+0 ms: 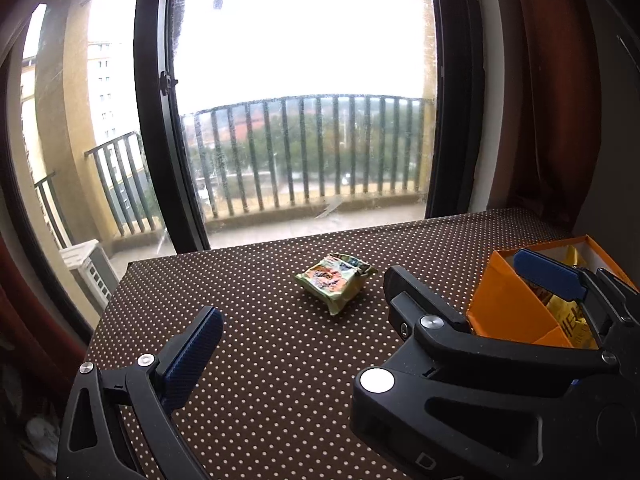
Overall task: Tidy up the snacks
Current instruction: 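Move both open tools back to the green-yellow snack packet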
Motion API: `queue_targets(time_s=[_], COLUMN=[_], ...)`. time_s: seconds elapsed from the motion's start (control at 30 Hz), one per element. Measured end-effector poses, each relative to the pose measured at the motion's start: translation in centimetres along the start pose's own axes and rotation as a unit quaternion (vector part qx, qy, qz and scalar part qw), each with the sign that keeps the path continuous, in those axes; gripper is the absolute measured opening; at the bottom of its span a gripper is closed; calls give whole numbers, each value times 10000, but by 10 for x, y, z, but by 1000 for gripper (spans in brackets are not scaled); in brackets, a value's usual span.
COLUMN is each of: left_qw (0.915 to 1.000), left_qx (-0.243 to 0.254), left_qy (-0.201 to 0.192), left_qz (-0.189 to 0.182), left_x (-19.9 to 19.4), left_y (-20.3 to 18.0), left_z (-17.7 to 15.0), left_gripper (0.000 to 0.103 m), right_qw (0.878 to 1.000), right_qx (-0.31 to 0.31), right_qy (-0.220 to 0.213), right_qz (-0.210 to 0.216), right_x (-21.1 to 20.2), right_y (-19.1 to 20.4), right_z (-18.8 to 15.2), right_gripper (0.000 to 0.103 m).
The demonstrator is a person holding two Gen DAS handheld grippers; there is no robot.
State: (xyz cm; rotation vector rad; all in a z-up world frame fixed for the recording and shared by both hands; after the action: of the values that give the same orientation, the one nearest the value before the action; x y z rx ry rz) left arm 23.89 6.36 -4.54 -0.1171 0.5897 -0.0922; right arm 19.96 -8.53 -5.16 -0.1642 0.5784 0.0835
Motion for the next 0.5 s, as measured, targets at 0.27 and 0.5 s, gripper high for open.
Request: queue_targets(time_s=[0.27,0.5], left_qw=[9997,9992], left_qx=[-165,-176], left_qy=[-59,-31], left_qz=[187,351], left_x=[46,89], left_y=[20,26], left_z=[20,36], left_gripper=[101,101], right_qw=[9999,9998], right_qx=[-104,26], right_qy=[-3,181], right_qz=[-6,63], right_x=[48,96], right_y=[8,6], right_z=[25,37], right_gripper=[98,99])
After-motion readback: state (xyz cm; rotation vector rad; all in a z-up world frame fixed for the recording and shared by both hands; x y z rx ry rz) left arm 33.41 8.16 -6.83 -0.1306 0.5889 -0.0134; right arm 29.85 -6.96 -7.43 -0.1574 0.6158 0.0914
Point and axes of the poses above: each gripper's, at about its wrist camera, not at the fingertips, and x roughly the way its jaws point, y to its left, z to its top, the point moved 4 cm from there along x, roughly the way its jaws point, and after that the axes turned 12 degrees about -x, right-handed, at the moved point
